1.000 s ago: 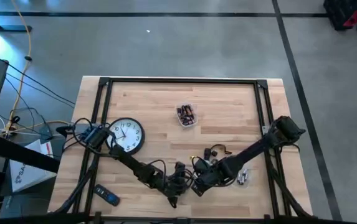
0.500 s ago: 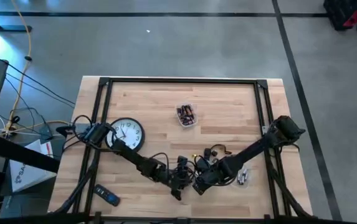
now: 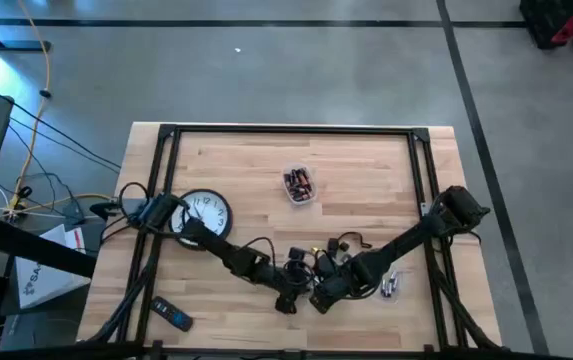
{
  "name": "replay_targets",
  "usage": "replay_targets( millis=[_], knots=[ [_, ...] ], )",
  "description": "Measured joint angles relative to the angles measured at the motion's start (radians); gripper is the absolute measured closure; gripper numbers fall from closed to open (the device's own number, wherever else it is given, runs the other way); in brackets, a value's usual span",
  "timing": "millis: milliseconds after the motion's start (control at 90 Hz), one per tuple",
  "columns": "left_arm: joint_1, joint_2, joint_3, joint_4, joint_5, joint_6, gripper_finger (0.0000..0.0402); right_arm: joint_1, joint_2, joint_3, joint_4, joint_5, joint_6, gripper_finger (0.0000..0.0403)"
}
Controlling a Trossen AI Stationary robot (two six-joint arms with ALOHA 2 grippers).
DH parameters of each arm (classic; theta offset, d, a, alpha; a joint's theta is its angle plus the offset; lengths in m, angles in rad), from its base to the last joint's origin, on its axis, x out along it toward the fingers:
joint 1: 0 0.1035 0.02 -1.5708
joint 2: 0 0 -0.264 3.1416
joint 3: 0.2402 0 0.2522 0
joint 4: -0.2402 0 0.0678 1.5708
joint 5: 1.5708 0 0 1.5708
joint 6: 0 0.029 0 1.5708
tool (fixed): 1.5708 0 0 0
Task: Insert battery
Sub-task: Insert the silver battery into the battery holder
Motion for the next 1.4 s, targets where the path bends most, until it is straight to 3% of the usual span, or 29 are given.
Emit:
replay_targets(
  millis=[222, 589, 800, 1233, 1400],
  knots=[
    [0.010, 0.000, 0.000, 0.009, 0.038, -0.007, 0.0231, 0.000, 0.000, 0.000, 0.001, -0.003, -0.003, 0.0403],
    [0.050, 0.000, 0.000, 0.002, 0.207, -0.119, 0.0231, 0.007, 0.000, 0.010, -0.045, 0.004, -0.030, 0.0403],
    [0.042, 0.000, 0.000, 0.008, 0.209, -0.119, 0.0231, 0.017, 0.000, 0.056, -0.166, 0.016, -0.041, 0.0403],
    [0.033, 0.000, 0.000, 0.037, 0.202, -0.125, 0.0231, 0.020, 0.000, 0.074, -0.163, 0.038, -0.065, 0.0403],
    [0.008, 0.000, 0.000, 0.036, 0.143, -0.100, 0.0231, 0.037, -0.011, 0.074, -0.163, 0.038, -0.071, 0.0403]
  ],
)
